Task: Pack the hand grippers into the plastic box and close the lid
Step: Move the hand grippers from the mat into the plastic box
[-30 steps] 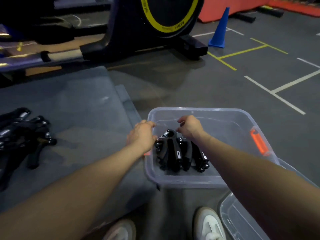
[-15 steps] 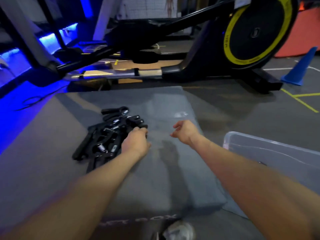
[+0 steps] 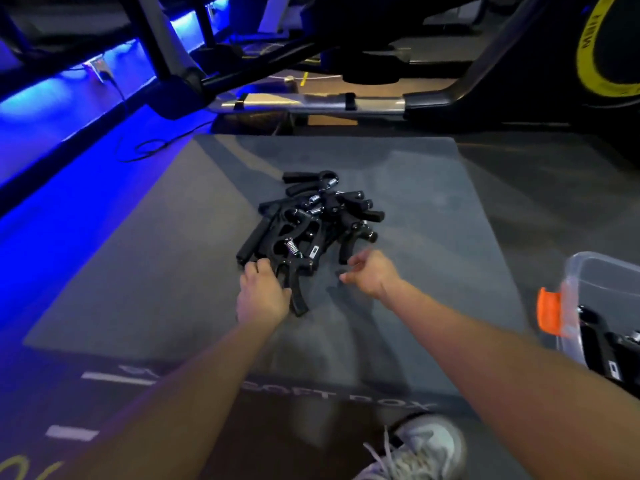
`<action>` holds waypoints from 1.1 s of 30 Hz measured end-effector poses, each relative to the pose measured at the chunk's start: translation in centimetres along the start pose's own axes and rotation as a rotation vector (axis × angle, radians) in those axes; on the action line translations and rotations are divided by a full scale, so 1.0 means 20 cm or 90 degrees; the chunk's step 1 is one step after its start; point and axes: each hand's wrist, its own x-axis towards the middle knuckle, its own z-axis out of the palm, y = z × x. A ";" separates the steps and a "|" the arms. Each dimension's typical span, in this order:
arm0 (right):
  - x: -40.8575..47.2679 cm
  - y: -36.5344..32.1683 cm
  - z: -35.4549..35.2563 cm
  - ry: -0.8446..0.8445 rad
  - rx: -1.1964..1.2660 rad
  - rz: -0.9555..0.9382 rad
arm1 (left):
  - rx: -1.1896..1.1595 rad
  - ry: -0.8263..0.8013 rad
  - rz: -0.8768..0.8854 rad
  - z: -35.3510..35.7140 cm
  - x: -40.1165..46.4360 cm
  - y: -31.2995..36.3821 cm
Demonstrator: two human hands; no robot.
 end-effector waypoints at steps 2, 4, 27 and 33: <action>0.02 0.02 0.03 -0.004 -0.001 0.002 | -0.011 -0.010 -0.031 0.03 0.02 -0.04; 0.03 0.04 0.03 -0.002 0.001 0.011 | -0.020 -0.027 -0.052 0.06 0.05 -0.07; -0.30 0.14 -0.67 0.078 0.179 0.039 | -0.144 -0.186 0.171 -0.10 -0.14 0.70; -0.54 0.34 -1.14 0.169 0.426 0.045 | -0.317 -0.305 0.183 0.05 -0.39 1.32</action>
